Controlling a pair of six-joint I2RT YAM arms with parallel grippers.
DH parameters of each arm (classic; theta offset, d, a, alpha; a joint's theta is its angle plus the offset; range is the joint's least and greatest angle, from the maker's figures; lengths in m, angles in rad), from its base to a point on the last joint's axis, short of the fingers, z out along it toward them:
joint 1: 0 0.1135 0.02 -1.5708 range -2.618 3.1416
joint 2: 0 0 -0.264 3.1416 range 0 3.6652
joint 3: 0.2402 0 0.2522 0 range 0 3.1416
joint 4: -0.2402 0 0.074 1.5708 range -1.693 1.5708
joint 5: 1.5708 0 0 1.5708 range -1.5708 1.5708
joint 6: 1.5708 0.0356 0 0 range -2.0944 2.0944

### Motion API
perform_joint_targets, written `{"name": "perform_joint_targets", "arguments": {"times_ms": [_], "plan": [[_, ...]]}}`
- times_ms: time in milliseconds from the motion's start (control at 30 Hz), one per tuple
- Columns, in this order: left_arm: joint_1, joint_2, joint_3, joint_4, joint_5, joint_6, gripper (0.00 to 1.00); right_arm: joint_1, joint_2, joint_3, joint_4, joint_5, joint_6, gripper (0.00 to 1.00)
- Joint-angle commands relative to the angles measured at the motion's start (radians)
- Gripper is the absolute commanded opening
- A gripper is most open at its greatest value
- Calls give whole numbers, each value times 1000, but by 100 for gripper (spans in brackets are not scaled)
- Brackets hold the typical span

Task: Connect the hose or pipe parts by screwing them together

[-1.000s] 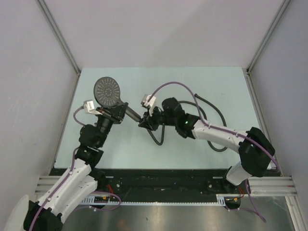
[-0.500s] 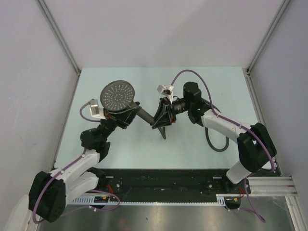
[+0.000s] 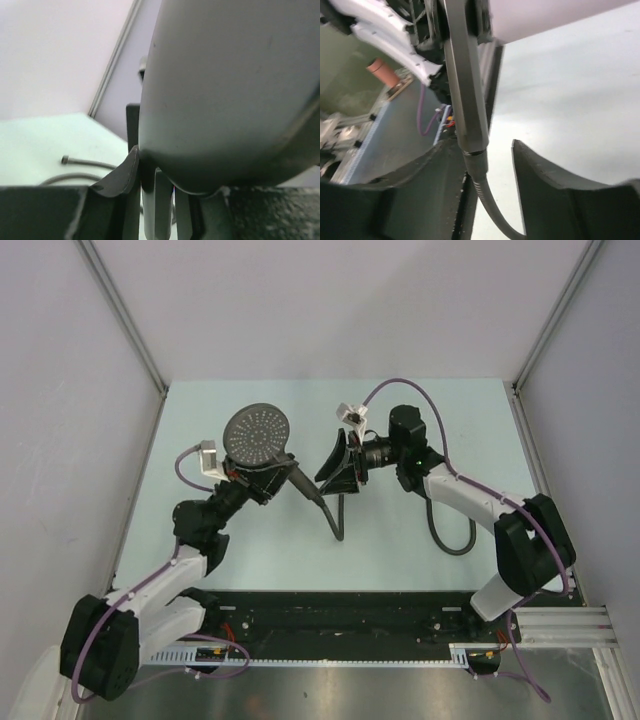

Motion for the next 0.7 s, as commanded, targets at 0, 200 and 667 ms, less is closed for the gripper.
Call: {"name": "perform_joint_targets", "arguments": {"times_ms": [0, 200, 667], "plan": [[6, -124, 1, -270, -128, 108, 0, -38, -80, 34, -282, 202, -240, 66], [4, -240, 90, -630, -394, 125, 1, -5, -125, 34, -384, 514, -281, 74], [-7, -254, 354, -1120, -679, 113, 0, 490, -177, -23, -299, 1429, -534, 73]]}}
